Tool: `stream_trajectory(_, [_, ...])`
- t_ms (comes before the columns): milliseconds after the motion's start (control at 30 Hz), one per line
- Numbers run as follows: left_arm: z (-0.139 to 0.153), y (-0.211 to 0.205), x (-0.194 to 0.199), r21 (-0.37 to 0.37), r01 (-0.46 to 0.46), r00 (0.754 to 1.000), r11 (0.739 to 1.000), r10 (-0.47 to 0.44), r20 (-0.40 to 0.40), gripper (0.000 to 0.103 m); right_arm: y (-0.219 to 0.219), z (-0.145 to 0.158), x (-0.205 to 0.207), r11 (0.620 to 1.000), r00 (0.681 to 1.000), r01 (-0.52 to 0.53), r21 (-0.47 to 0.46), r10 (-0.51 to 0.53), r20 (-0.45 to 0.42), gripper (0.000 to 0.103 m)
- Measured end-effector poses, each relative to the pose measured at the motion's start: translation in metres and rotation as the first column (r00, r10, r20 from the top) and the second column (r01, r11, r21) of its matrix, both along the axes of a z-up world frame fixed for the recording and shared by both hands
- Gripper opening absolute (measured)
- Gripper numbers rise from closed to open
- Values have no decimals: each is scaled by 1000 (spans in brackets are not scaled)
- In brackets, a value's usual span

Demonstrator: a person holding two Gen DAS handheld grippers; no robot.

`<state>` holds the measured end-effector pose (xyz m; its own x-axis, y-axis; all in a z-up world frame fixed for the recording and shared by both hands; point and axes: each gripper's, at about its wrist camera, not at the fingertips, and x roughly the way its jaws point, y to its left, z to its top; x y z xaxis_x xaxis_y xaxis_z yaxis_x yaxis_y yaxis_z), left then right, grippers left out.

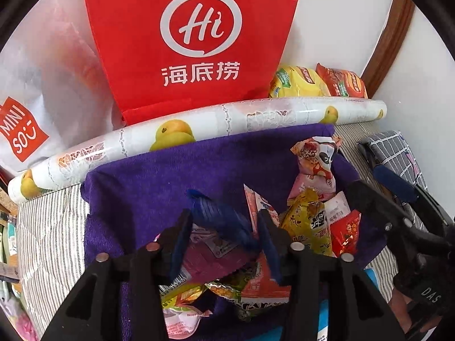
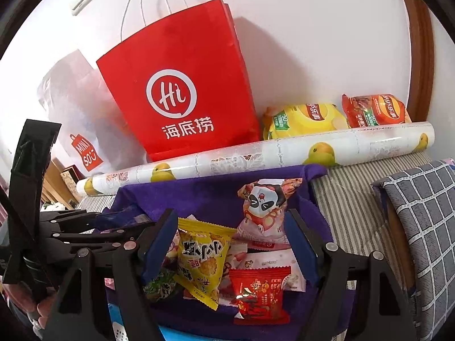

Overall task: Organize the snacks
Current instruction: 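Open both tools to release the packs onto the towel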

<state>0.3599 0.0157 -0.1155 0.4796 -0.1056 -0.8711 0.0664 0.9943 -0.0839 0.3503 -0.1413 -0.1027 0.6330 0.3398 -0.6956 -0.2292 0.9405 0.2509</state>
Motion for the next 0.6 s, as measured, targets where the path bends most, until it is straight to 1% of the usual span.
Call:
stream_trajectory(100, [5, 1, -2, -13, -1, 1000, 1000, 1, 11, 55, 1, -1, 0, 1000, 1000, -9, 2, 9, 3, 76])
stream_trajectory(167, [9, 1, -4, -7, -4, 1000, 1000, 4, 20, 62, 1, -1, 1, 1000, 1000, -13, 3, 13, 8, 76])
stream_trajectory(300, [20, 7, -8, -12, -19, 999, 1000, 20, 36, 65, 0, 2, 0, 1000, 1000, -14, 27, 13, 28, 76])
stream_trajectory(367, [27, 10, -11, -17, -27, 998, 999, 28, 49, 66, 0, 3, 0, 999, 1000, -8, 34, 7, 20, 76])
stream_trajectory(500, [38, 6, -19, -5, -18, 998, 1000, 18, 63, 68, 5, 10, -11, 1000, 1000, 8, 1, -8, 13, 76])
stream_trajectory(600, [49, -3, -27, 6, 10, 997, 1000, -10, 75, 68, 7, 25, -29, 1000, 1000, 10, -29, -10, 27, 76])
